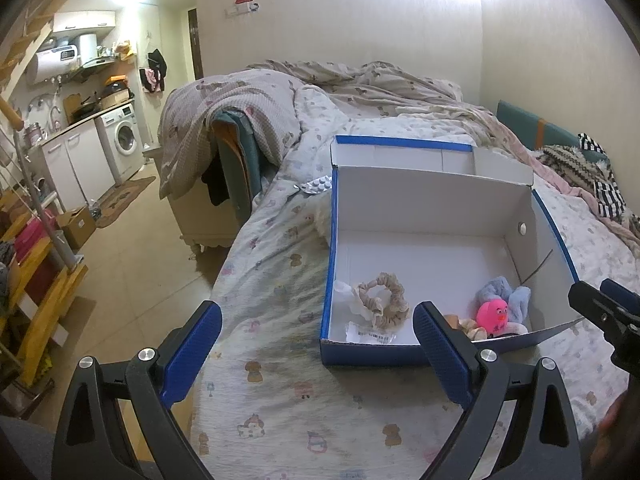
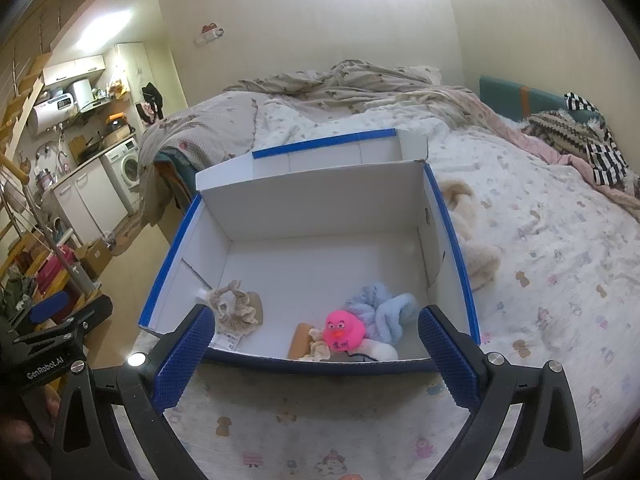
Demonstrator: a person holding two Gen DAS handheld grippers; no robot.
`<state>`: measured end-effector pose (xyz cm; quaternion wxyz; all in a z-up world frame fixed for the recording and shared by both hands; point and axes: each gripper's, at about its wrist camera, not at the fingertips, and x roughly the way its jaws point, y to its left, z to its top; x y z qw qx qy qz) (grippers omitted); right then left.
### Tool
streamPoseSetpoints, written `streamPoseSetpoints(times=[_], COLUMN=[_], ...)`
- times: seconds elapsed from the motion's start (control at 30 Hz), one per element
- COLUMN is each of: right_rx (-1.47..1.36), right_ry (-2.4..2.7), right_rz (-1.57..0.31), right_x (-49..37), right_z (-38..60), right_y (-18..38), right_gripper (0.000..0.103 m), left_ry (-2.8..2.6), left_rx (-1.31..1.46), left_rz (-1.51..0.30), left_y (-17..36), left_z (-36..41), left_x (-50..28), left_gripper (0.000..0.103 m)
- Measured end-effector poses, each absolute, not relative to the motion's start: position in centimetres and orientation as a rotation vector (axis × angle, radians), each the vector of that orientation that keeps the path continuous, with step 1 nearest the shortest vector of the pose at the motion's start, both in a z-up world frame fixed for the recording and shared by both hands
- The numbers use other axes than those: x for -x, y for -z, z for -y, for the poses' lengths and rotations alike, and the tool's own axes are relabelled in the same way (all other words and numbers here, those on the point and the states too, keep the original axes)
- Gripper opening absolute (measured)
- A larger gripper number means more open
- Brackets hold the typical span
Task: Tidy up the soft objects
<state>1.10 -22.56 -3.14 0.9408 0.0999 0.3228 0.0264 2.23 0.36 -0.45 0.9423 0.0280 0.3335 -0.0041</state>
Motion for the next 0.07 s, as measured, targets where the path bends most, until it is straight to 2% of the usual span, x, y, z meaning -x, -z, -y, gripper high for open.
streamPoseSetpoints(times=[0.07], right_rx=[-0.204], right_ry=[-0.053], right_rz=[-0.659], right_x=[-1.18], right_z=[22.56], right_y=[3.10], right_gripper=[0.103], left_ry=[0.012], left_rx=[-0.062], left_rz=[-0.681], left_y=[0.49], left_z=[-0.34], left_x=[-2.23], left_gripper=[0.096])
